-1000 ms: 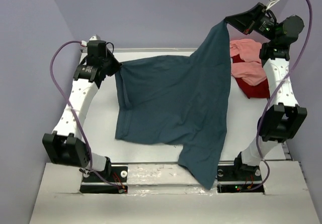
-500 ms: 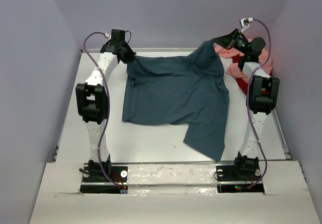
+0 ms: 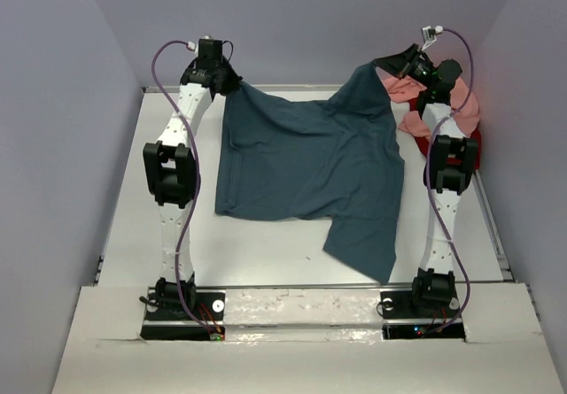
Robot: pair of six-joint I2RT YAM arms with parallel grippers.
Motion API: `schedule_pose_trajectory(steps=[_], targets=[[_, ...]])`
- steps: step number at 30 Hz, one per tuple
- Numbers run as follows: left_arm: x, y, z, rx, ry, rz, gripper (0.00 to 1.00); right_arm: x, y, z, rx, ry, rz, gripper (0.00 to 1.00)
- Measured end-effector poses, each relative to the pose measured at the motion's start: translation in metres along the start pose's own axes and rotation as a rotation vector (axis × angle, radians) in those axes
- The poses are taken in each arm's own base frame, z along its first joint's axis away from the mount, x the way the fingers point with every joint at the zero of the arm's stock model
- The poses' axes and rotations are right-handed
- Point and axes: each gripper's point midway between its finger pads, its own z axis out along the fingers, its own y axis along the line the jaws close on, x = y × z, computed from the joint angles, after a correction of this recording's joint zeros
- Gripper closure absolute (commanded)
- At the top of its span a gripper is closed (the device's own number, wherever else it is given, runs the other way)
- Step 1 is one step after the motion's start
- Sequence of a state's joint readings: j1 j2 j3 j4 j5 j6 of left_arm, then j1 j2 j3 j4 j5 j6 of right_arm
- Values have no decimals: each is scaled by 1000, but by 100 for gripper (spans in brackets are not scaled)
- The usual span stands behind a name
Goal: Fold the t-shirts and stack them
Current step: Flatten out the tshirt
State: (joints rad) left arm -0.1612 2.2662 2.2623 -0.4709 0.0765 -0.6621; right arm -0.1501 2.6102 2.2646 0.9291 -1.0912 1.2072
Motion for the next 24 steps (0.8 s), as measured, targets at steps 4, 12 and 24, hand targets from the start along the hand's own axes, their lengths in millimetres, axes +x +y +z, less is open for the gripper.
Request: schedule_pose_trajectory(steps=[4, 12, 24], targets=[[12, 10, 14, -19, 29, 1, 100, -7, -11, 3, 13, -19, -23, 100], [22, 31, 30, -41, 79, -17, 100, 30, -63, -12, 114, -7, 94, 100], [-4, 68, 42, -77, 59, -68, 100, 34, -89, -35, 189, -20, 153, 100]])
